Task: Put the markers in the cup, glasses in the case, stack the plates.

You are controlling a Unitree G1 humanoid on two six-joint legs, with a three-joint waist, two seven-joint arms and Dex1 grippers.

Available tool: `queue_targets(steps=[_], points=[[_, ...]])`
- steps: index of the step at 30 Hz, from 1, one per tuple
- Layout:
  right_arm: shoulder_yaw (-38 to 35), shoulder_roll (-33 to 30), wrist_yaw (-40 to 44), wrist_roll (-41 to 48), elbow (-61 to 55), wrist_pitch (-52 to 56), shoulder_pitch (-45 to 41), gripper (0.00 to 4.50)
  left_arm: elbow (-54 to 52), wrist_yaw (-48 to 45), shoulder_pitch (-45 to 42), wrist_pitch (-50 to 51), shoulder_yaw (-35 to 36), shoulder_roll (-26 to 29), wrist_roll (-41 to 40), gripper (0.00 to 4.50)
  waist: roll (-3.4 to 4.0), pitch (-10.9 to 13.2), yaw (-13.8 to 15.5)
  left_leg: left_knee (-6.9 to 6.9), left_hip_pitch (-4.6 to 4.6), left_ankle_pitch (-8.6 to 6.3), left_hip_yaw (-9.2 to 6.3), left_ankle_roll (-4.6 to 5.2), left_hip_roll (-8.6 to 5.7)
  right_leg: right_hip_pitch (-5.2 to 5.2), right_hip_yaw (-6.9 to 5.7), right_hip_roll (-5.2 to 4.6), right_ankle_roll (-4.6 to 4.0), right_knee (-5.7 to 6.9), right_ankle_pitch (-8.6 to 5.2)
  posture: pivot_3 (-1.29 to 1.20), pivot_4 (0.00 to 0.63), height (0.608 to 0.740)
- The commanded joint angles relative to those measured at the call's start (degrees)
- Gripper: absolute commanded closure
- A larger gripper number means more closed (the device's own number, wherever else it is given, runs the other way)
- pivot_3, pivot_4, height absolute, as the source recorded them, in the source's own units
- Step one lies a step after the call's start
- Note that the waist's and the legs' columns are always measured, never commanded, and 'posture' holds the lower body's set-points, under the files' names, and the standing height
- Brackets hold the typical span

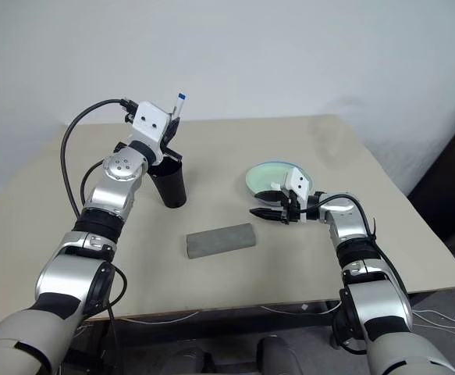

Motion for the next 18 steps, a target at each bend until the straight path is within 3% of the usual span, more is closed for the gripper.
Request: queue_targets(steps=[1,18], points=[[-1.5,-1.0,-0.7,1.1,-2.6,-0.6,-1.2,2.13,4.6,3.2,-2.4,-6.5,2.6,-0.4,-0.1,4.4,0.0,0.0,0.0,-0.01,0.0,-0.02,0.0,0.01,0.0,-0.01,-0.01,0.0,0.04,0.0,0.02,0.0,0.0,0.732],[-3.1,-2.1,1.8,3.5,-5.3,4.4,-2.3,2.13,11.6,7.5,1.1,-14.6,3.6,-1.6,1.0,4.4,-0.01,0.0,0.0,-0.03,-0.01,-0.05,0.0,-0.04,0.02,-0.04,-0.05,-0.01,0.1,0.03,0.06,0.0,0.0,0.732]])
